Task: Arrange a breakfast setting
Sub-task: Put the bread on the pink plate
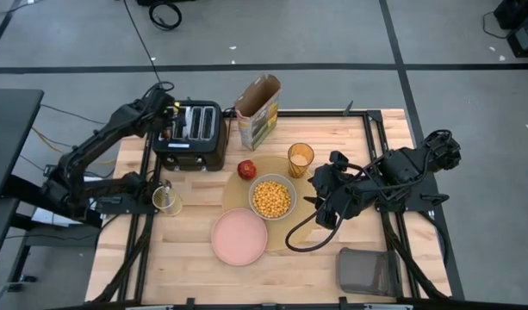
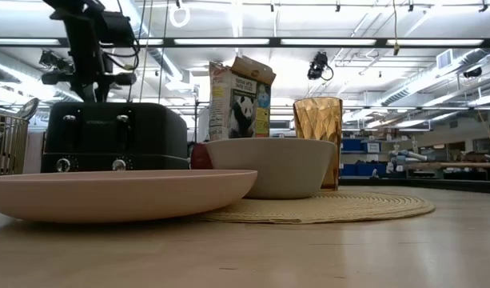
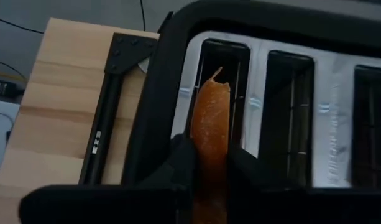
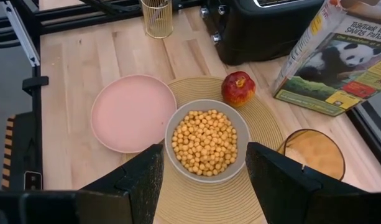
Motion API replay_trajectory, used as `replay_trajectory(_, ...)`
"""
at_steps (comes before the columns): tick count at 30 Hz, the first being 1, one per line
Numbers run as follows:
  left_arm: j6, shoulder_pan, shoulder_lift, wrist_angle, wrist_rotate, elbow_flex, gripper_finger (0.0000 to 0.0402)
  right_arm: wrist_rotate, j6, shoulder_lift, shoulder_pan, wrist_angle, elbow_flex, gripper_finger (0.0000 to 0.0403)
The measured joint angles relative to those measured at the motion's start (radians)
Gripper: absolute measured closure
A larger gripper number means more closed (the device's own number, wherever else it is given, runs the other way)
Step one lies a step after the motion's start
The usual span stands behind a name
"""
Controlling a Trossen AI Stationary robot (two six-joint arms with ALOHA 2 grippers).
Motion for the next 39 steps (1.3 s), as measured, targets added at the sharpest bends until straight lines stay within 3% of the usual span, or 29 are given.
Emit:
replay_trajectory(6, 0.044, -0.013, -0.068, 0.003, -0.006, 0.048, 0.0341, -0.007, -0.028, 0.0, 0.0, -0.001, 0.0, 0.017)
replay_trajectory(18, 0.287, -0.055, -0.087, -0.145, -0.005, 0.338, 0.0342, -0.017, -0.05, 0.0, 0.0, -0.003, 0.0, 0.017)
replay_trajectory(22, 0.318, -0.13, -0.087, -0.193, 0.066, 0.427, 0.0342, -0.028, -0.053, 0.0, 0.0, -0.006, 0.0, 0.017)
replay_trajectory(25, 0.33, -0.223, -0.09, -0.198, 0.143, 0.475, 0.0342, -0.034, -0.065, 0.0, 0.0, -0.015, 0.0, 0.017)
replay_trajectory(30, 0.332, -0.477, -0.088, -0.193, 0.232, 0.496, 0.0342, -0.045, -0.099, 0.0, 0.003, -0.017, 0.0, 0.017)
replay_trajectory(35, 0.248, -0.79, -0.058, -0.17, 0.224, 0.496, 0.0342, -0.027, -0.129, 0.0, 0.029, -0.035, 0.0, 0.017)
replay_trajectory(39, 0.149, -1.034, 0.005, -0.109, 0.161, 0.495, 0.0342, -0.018, -0.126, -0.001, 0.052, -0.049, 0.0, 0.017)
